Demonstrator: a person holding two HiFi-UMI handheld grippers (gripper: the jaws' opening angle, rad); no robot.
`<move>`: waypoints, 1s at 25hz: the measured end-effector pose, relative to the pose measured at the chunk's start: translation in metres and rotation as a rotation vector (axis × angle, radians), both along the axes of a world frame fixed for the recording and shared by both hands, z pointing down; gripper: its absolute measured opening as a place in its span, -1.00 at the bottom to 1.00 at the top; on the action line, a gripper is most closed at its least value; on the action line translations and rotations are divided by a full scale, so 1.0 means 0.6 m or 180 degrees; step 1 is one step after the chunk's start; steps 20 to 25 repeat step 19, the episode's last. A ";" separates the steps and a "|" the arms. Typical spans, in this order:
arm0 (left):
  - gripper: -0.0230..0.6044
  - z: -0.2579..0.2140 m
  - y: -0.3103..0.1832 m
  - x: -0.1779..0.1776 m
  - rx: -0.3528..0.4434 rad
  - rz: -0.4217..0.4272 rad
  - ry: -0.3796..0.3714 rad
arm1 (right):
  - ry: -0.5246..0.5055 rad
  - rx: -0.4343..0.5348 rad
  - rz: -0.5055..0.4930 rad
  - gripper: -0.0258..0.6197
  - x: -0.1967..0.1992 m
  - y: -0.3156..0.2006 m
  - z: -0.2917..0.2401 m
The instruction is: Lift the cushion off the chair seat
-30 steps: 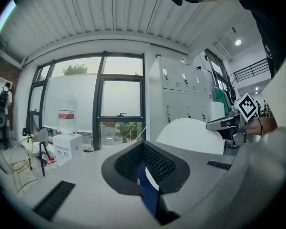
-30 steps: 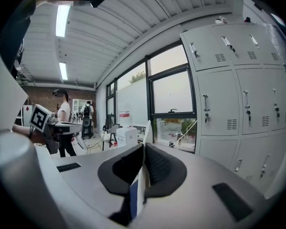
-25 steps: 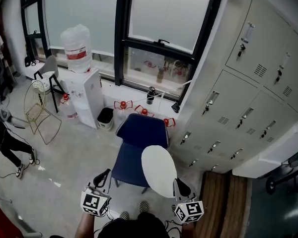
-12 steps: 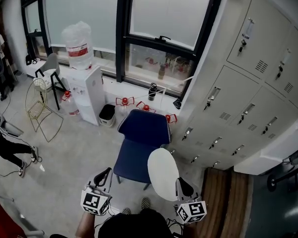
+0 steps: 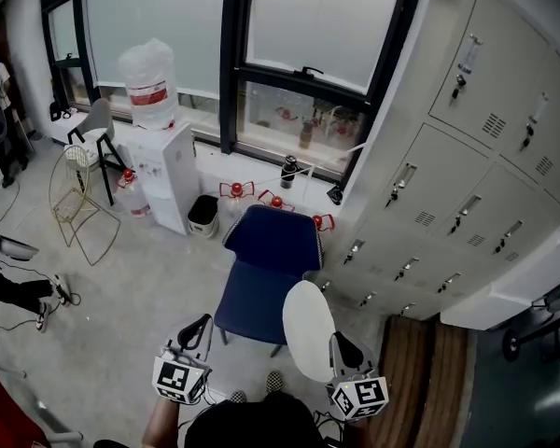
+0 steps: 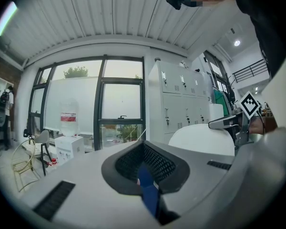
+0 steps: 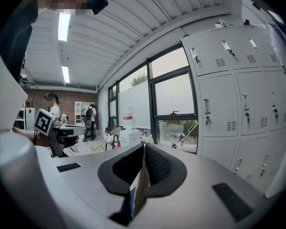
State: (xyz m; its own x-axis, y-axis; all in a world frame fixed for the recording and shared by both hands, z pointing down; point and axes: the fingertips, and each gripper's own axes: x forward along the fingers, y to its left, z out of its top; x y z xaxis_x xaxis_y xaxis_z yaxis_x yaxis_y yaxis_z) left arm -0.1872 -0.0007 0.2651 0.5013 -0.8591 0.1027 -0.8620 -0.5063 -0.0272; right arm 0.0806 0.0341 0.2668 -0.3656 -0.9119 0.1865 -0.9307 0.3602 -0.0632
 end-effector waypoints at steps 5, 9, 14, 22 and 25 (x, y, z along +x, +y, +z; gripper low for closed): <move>-0.87 0.003 0.001 -0.001 -0.0039 0.0004 -0.0038 | -0.0020 -0.0014 -0.0033 -0.82 -0.005 -0.002 0.002; -0.87 0.005 0.001 -0.005 -0.0037 -0.0002 -0.0030 | -0.0032 -0.0009 -0.0043 -0.82 -0.009 -0.003 0.001; -0.87 0.003 -0.002 -0.007 -0.0022 -0.0003 -0.0010 | -0.0036 -0.0009 -0.0046 -0.82 -0.013 -0.005 -0.002; -0.87 0.006 -0.009 -0.008 0.0070 -0.0022 0.0132 | -0.0042 -0.0027 -0.0025 -0.82 -0.013 -0.009 0.005; -0.87 0.006 -0.009 -0.008 0.0070 -0.0022 0.0132 | -0.0042 -0.0027 -0.0025 -0.82 -0.013 -0.009 0.005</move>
